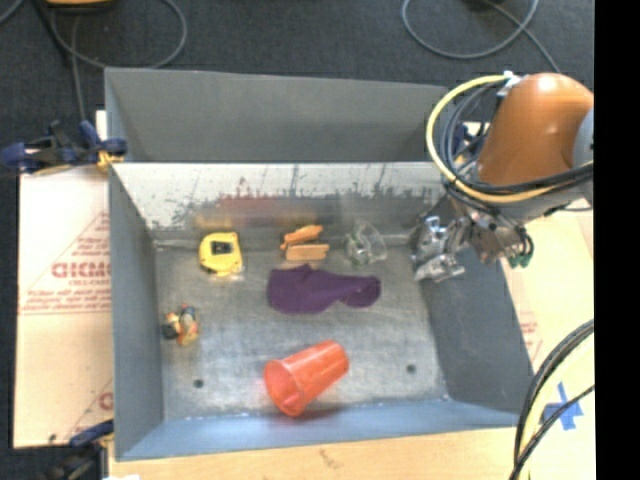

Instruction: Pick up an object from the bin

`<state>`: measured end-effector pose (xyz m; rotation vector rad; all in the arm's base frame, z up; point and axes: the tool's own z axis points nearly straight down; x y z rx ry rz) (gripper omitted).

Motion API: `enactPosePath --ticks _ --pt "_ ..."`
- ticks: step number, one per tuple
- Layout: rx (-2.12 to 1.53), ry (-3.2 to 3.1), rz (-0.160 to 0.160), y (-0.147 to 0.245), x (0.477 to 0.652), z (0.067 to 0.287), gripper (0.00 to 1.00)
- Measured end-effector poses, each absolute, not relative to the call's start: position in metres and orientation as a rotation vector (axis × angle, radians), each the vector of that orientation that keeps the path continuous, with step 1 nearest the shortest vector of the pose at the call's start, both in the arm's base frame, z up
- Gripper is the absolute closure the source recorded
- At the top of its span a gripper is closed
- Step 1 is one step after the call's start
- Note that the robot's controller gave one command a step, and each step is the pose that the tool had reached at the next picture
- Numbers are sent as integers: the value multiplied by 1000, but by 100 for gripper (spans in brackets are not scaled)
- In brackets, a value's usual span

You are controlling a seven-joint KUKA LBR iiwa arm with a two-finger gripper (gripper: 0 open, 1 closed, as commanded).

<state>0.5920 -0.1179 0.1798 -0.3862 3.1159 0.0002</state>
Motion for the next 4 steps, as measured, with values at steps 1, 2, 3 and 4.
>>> enactPosePath --ticks 1,2,3,4 --pt "-376 3117 -2 -121 599 248 100" --pt "-522 3089 -6 -114 622 134 0" --pt "-546 3092 -2 -111 624 112 0" --pt "-1225 2885 0 -19 631 113 100"
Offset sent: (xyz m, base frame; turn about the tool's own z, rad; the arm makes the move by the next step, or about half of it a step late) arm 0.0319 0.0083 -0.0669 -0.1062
